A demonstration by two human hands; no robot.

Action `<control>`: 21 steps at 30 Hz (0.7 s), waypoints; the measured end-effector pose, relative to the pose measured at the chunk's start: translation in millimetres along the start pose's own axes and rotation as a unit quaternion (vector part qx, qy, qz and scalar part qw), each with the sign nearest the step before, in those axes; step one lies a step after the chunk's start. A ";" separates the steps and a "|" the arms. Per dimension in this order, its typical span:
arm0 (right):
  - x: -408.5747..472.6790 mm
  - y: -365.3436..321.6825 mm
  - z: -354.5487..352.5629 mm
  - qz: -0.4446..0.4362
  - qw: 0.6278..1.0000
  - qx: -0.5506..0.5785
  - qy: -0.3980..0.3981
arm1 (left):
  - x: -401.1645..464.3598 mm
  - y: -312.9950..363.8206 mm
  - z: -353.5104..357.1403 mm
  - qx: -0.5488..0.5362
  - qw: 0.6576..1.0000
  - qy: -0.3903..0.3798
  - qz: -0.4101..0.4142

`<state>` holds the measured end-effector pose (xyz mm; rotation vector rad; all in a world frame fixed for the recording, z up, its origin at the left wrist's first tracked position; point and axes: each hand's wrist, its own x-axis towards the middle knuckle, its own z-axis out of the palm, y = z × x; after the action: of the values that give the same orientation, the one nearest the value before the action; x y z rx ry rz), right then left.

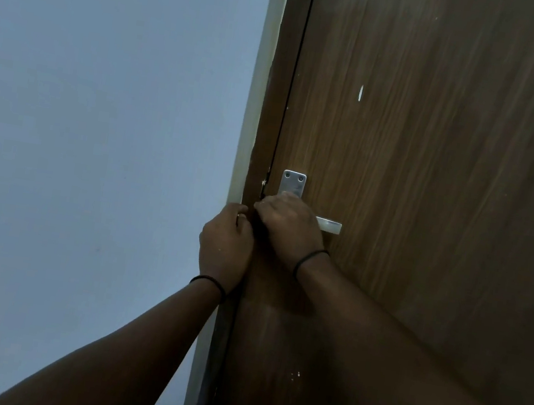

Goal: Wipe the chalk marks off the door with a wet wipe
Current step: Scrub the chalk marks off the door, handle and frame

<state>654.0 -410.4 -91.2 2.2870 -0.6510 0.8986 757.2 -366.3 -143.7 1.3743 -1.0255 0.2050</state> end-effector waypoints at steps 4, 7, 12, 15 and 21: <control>-14.3 16.2 -11.5 0.028 0.992 0.087 0.081 | -0.5 -1.0 7.5 -0.004 1.000 -0.005 -0.004; -37.8 42.8 -22.9 0.055 0.992 0.083 0.084 | -3.4 2.2 14.6 -0.014 1.000 -0.011 -0.008; -76.1 73.1 -35.6 0.003 0.994 0.052 0.096 | -4.9 9.8 18.8 -0.019 0.999 -0.027 -0.008; -70.8 66.6 -35.4 0.017 0.998 0.033 0.055 | -4.3 16.9 16.7 -0.022 0.999 -0.027 -0.008; -29.8 20.6 -7.2 0.042 0.998 0.039 0.028 | 3.4 20.9 6.1 -0.002 1.000 -0.003 0.010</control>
<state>618.7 -413.5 -101.4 2.3075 -0.7036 1.0412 742.4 -367.8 -127.5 1.3621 -1.0444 0.2121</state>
